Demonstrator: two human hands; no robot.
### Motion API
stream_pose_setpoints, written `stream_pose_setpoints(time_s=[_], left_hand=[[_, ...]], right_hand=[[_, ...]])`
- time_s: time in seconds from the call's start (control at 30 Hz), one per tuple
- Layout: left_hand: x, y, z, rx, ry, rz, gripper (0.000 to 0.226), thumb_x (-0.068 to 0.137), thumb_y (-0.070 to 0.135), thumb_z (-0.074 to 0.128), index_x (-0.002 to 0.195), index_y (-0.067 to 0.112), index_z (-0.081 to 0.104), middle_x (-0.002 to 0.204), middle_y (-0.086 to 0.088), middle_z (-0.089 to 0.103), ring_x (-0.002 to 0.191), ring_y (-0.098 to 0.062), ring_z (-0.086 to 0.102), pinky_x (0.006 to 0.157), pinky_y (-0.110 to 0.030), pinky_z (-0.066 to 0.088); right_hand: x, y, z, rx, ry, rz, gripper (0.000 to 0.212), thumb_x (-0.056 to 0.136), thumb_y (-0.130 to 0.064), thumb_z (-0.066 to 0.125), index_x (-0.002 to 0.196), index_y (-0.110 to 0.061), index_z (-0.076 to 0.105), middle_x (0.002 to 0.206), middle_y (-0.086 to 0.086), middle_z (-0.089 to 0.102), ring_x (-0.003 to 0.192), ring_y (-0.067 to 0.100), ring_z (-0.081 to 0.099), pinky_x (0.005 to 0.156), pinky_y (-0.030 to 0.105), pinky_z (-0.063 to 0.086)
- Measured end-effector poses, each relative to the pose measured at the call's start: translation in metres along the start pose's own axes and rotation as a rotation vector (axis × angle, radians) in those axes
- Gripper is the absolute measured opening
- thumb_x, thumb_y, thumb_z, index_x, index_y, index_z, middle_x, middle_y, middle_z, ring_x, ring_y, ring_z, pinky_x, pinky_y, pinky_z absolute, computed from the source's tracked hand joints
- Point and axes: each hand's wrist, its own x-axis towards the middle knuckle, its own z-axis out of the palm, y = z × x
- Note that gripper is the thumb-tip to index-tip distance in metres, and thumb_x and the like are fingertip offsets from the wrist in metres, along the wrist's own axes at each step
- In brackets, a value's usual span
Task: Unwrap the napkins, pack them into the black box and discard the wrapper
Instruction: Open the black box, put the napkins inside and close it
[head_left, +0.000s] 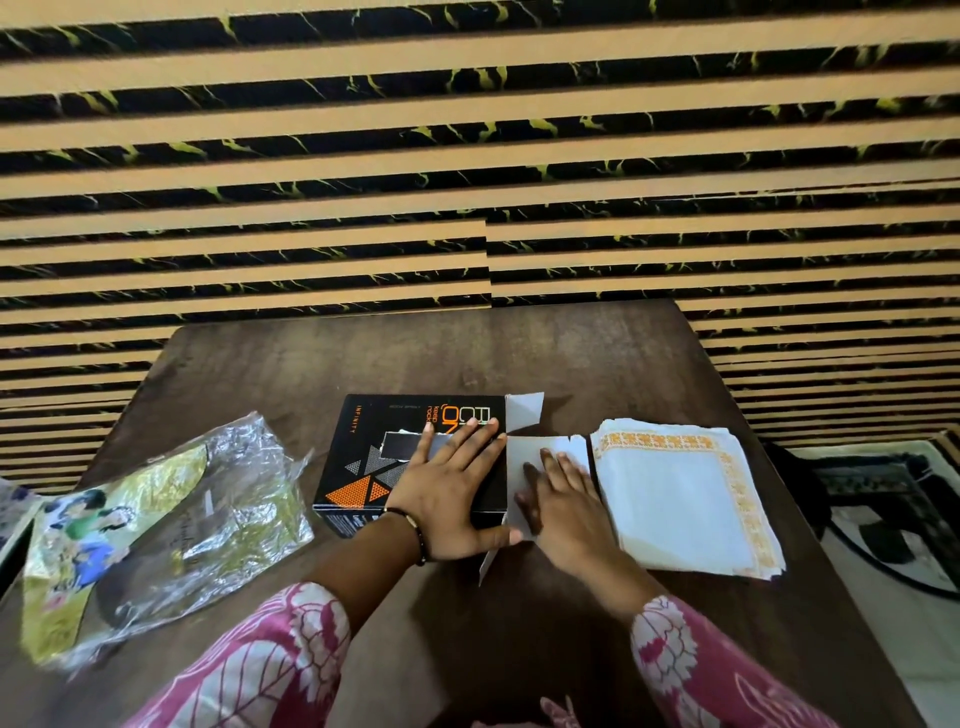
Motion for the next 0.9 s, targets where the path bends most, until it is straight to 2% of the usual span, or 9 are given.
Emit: stream_pose_setpoints(time_s=[0.1, 0.17, 0.2, 0.33, 0.43, 0.57, 0.63, 0.77, 0.9], left_hand=[[0.000, 0.001, -0.001, -0.001, -0.009, -0.002, 0.109, 0.061, 0.085, 0.025, 0.148, 0.026, -0.003, 0.158, 0.008, -0.009, 0.145, -0.011, -0.012, 0.115, -0.053, -0.014], [0.000, 0.001, -0.002, 0.000, -0.018, -0.003, 0.110, 0.060, 0.086, 0.023, 0.148, 0.026, -0.004, 0.158, 0.008, -0.009, 0.145, -0.011, -0.012, 0.115, -0.053, -0.014], [0.000, 0.000, -0.002, 0.005, -0.023, -0.002, 0.110, 0.060, 0.086, 0.022, 0.148, 0.026, -0.004, 0.158, 0.008, -0.009, 0.145, -0.011, -0.012, 0.115, -0.053, -0.014], [0.000, -0.001, -0.002, 0.004, -0.025, 0.008, 0.109, 0.061, 0.086, 0.023, 0.148, 0.026, -0.005, 0.159, 0.007, -0.009, 0.145, -0.012, -0.013, 0.113, -0.052, -0.017], [0.000, -0.002, 0.000, 0.000, -0.025, 0.011, 0.109, 0.061, 0.086, 0.023, 0.148, 0.027, -0.006, 0.159, 0.008, -0.009, 0.145, -0.012, -0.013, 0.113, -0.053, -0.017], [-0.001, -0.003, -0.002, -0.026, -0.047, 0.021, 0.099, 0.069, 0.082, 0.022, 0.147, 0.027, -0.004, 0.159, 0.007, -0.008, 0.145, -0.013, -0.013, 0.114, -0.055, -0.016], [-0.002, -0.001, -0.004, -0.047, -0.052, 0.000, 0.094, 0.071, 0.078, 0.022, 0.147, 0.028, -0.001, 0.159, 0.007, -0.006, 0.145, -0.018, -0.014, 0.114, -0.055, -0.016], [0.000, 0.009, -0.006, -0.075, 0.007, -0.063, 0.091, 0.070, 0.077, 0.016, 0.147, 0.029, 0.009, 0.159, 0.002, -0.003, 0.144, -0.028, -0.017, 0.110, -0.055, -0.020], [0.006, 0.037, -0.012, -0.163, 0.168, -0.029, 0.068, 0.083, 0.051, 0.027, 0.144, 0.020, 0.025, 0.158, -0.006, 0.009, 0.146, -0.029, -0.008, 0.116, -0.047, -0.008]], right_hand=[[-0.008, 0.010, 0.015, 0.018, -0.048, 0.006, 0.064, 0.090, -0.058, 0.010, 0.146, -0.032, -0.008, 0.158, 0.001, -0.014, 0.143, 0.020, -0.021, 0.116, 0.037, -0.012], [-0.010, 0.013, 0.017, -0.011, -0.063, -0.007, 0.069, 0.082, -0.063, 0.003, 0.143, -0.035, -0.015, 0.156, 0.000, -0.020, 0.139, 0.017, -0.027, 0.114, 0.036, -0.016], [-0.009, 0.013, 0.016, -0.011, -0.075, 0.000, 0.068, 0.085, -0.062, 0.006, 0.144, -0.035, -0.014, 0.156, -0.001, -0.021, 0.139, 0.017, -0.027, 0.113, 0.036, -0.017], [-0.005, 0.003, -0.003, 0.071, -0.185, 0.034, 0.063, 0.096, -0.046, 0.029, 0.148, -0.027, -0.002, 0.158, 0.001, -0.014, 0.144, 0.020, -0.017, 0.116, 0.037, -0.009], [-0.010, -0.007, -0.028, 0.115, -0.208, 0.038, 0.054, 0.095, -0.029, 0.040, 0.145, -0.016, 0.025, 0.158, 0.002, 0.012, 0.145, 0.021, 0.013, 0.116, 0.036, 0.018], [-0.039, -0.021, -0.053, 0.151, -0.112, 0.063, 0.036, 0.093, -0.021, 0.045, 0.129, -0.018, 0.049, 0.142, 0.004, 0.047, 0.124, 0.022, 0.049, 0.099, 0.035, 0.044], [-0.057, -0.022, -0.065, 0.230, -0.045, 0.087, 0.035, 0.094, -0.025, 0.045, 0.129, -0.021, 0.051, 0.133, 0.001, 0.056, 0.117, 0.019, 0.055, 0.094, 0.031, 0.046], [-0.088, -0.009, -0.077, 0.318, 0.037, 0.168, 0.034, 0.094, -0.028, 0.045, 0.127, -0.024, 0.053, 0.130, -0.002, 0.059, 0.116, 0.014, 0.055, 0.095, 0.023, 0.041], [-0.105, 0.019, -0.077, 0.310, 0.135, 0.364, 0.041, 0.092, -0.031, 0.049, 0.132, -0.022, 0.046, 0.140, 0.001, 0.048, 0.127, 0.020, 0.045, 0.106, 0.030, 0.033]])
